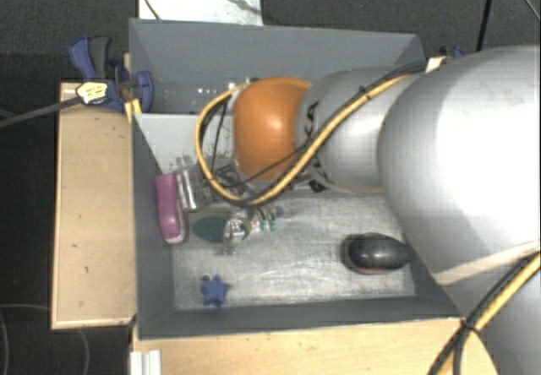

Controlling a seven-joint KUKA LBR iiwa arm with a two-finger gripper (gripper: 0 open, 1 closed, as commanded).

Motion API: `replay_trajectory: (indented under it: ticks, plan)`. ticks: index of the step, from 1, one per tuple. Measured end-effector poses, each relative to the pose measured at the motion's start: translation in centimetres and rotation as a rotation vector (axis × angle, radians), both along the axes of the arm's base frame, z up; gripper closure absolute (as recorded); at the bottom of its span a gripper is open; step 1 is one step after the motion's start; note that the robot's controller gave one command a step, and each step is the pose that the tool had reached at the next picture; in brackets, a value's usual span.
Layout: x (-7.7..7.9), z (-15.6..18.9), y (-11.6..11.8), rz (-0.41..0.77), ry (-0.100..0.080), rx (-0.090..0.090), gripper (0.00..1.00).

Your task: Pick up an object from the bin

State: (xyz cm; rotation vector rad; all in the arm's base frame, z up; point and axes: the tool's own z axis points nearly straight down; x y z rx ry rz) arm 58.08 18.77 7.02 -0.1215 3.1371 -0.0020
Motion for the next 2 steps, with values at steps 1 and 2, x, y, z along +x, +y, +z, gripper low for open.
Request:
replay_trajectory:
  ticks: [1, 2]
  plan:
    - [0.2, 0.4, 0.0, -0.009, -0.009, 0.004, 1.0]
    - [-0.9, 15.7, -1.2, 0.022, -0.008, 0.004, 1.0]
